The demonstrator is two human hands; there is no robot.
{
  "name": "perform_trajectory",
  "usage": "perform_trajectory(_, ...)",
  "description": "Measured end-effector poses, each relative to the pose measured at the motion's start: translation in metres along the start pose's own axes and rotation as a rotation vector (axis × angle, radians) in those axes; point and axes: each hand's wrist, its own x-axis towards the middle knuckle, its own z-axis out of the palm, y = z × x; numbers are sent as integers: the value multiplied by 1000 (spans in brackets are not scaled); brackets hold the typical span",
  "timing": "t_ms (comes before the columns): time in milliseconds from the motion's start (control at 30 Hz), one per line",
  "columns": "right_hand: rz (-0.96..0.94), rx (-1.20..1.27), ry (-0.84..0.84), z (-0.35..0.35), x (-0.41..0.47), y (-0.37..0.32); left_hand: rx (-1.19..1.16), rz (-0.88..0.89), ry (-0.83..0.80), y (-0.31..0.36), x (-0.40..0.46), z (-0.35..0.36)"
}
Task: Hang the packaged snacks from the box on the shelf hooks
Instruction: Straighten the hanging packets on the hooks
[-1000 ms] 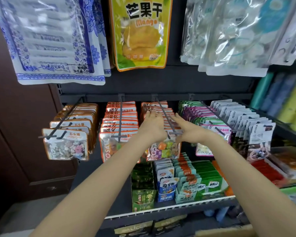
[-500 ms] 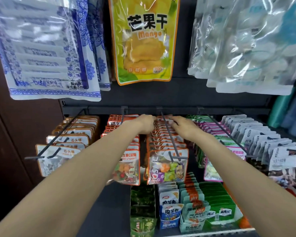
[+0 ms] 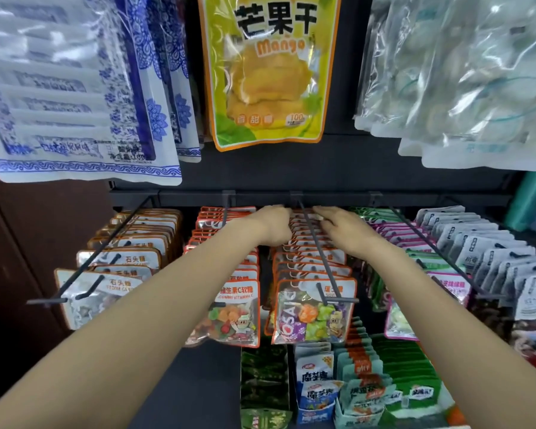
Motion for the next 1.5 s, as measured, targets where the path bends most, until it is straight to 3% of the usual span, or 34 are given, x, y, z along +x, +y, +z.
perform_trajectory(300, 50, -19, -195, 5, -28, -4, 99, -11, -198, 4, -21, 2)
perform_trajectory(467, 19, 56, -102, 4, -41, -3, 61, 27, -101, 4, -26, -1)
perform_trajectory(633, -12, 102, -146, 19, -58, -3, 131, 22, -291, 5, -36, 15)
perform_trajectory(733, 8, 80, -168, 20, -59, -5, 134, 9, -282, 3, -36, 18)
perform_trajectory(833, 32, 49, -164, 12, -64, -13, 86, 0, -185, 11, -50, 13)
perform_trajectory(1000, 31, 0, 161, -1, -94, -26, -45, 165, 282, 20, -71, 10)
perform_trajectory(1133, 24, -63, 315, -16, -119, -31, -79, 289, 497, 50, -93, 11)
perform_trajectory(1367, 82, -52, 514, -59, -163, -9, -167, 424, 588, 110, -112, 21)
perform_trajectory(1500, 287, 43, 530, -78, -184, 33, -151, 346, 465, 142, -103, 33)
